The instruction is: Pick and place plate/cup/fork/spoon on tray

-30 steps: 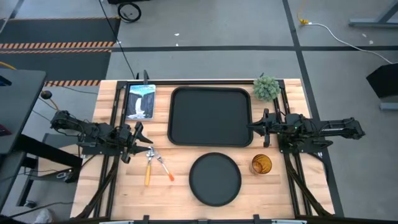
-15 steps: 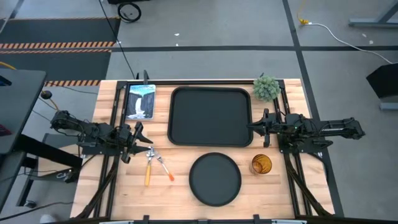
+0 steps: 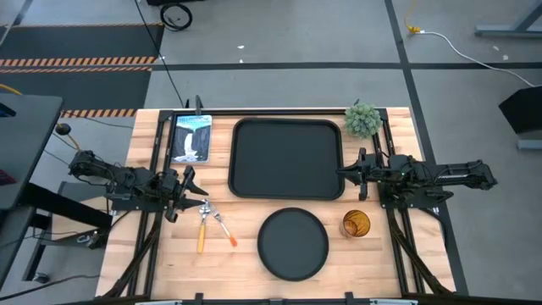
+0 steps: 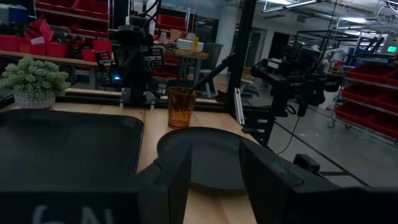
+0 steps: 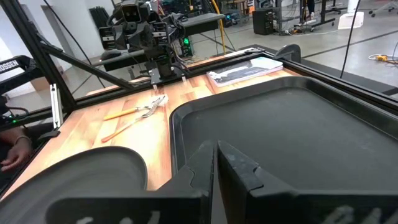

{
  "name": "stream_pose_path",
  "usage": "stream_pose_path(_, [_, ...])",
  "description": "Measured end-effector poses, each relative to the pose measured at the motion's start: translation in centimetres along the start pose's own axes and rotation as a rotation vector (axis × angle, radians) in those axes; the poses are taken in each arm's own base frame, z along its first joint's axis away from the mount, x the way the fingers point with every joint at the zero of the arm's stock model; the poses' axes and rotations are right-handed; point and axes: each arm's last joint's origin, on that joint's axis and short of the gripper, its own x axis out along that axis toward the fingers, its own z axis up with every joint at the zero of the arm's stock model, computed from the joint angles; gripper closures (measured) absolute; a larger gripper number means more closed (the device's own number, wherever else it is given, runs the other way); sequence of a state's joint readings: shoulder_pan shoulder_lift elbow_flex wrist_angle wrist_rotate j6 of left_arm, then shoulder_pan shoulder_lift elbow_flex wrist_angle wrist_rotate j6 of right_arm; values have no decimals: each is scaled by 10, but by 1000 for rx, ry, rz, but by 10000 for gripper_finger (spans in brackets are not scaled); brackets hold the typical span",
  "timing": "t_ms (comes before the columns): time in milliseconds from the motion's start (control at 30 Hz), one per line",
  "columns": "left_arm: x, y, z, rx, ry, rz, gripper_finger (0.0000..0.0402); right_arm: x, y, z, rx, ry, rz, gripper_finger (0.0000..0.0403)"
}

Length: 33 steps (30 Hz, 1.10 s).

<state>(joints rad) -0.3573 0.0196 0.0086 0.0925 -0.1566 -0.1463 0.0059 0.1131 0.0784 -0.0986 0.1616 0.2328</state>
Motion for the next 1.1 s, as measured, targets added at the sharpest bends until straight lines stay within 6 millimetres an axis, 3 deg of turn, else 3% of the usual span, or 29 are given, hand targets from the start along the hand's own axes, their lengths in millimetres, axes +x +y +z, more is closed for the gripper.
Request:
stream_pose_path(467, [0,0,0,0,-1,0,259,0,0,0,-6,-1,-3,377])
stream_pose_path(667, [0,0,3,-5,-28,-4,259,-1,-1,10,-161,-109,-96,377])
stream_pose_path(967, [0,-1,9,-36,-91,-8,259,-8,-1,36,196,-427,-163,377])
stream_pose_path(1100, [-1,-1,10,-43,-104,-10,259,-10,0,41,187,-476,-170,377])
